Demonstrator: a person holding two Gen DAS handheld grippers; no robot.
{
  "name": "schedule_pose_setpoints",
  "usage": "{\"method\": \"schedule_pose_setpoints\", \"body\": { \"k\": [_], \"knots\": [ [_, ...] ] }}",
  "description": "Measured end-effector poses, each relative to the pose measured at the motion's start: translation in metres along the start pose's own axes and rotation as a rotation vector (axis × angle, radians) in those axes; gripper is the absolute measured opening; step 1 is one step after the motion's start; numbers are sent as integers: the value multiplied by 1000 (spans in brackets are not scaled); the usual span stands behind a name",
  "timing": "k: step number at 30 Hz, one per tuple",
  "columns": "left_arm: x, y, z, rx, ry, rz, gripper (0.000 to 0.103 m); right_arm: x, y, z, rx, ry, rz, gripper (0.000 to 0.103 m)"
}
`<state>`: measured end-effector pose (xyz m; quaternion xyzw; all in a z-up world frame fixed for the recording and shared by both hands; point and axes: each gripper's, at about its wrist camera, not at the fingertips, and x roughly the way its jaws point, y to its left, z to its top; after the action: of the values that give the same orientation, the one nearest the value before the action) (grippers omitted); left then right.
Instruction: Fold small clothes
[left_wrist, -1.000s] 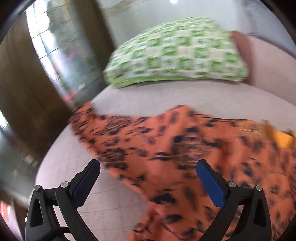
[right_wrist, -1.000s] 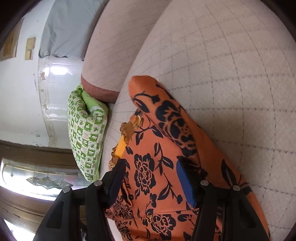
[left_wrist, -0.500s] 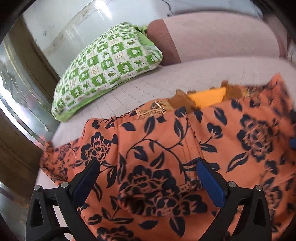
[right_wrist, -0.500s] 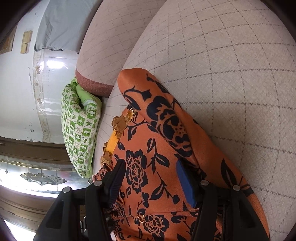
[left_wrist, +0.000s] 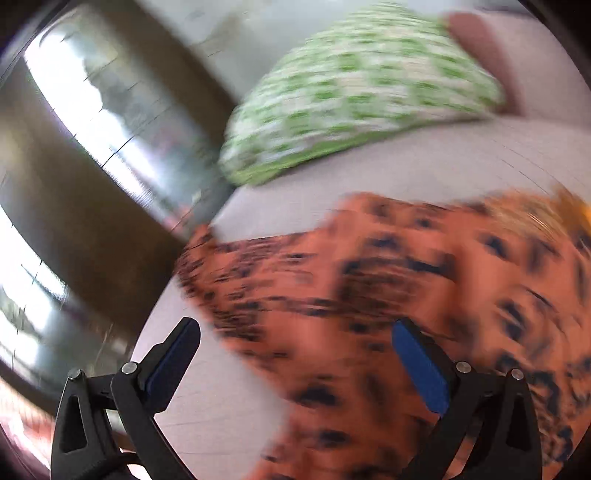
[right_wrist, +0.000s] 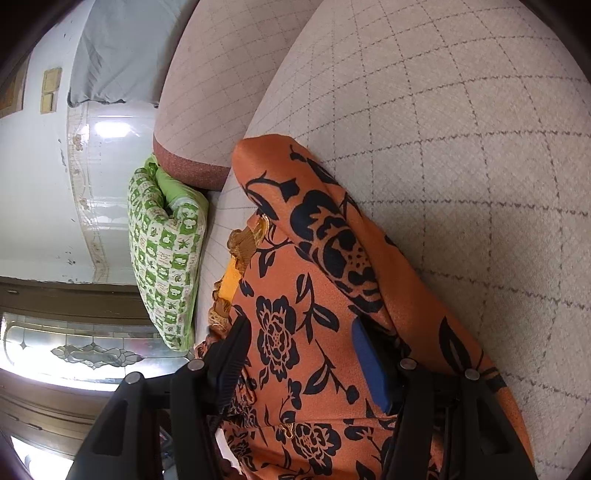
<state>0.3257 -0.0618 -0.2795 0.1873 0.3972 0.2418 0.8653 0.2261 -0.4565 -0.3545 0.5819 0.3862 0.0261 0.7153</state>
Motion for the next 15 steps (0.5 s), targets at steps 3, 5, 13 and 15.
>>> {"method": "schedule_pose_setpoints", "body": {
  "k": [3, 5, 13, 15],
  "knots": [
    [13, 45, 4, -146, 35, 40, 103, 0, 0, 0, -7, -2, -5, 61],
    [15, 58, 0, -194, 49, -12, 103, 0, 0, -1, -11, -6, -10, 61],
    [24, 46, -6, -110, 121, -134, 103, 12, 34, -23, -94, 72, 134, 61],
    [26, 48, -6, -119, 122, -136, 103, 28, 46, -36, -107, 131, 204, 61]
  ]
}}
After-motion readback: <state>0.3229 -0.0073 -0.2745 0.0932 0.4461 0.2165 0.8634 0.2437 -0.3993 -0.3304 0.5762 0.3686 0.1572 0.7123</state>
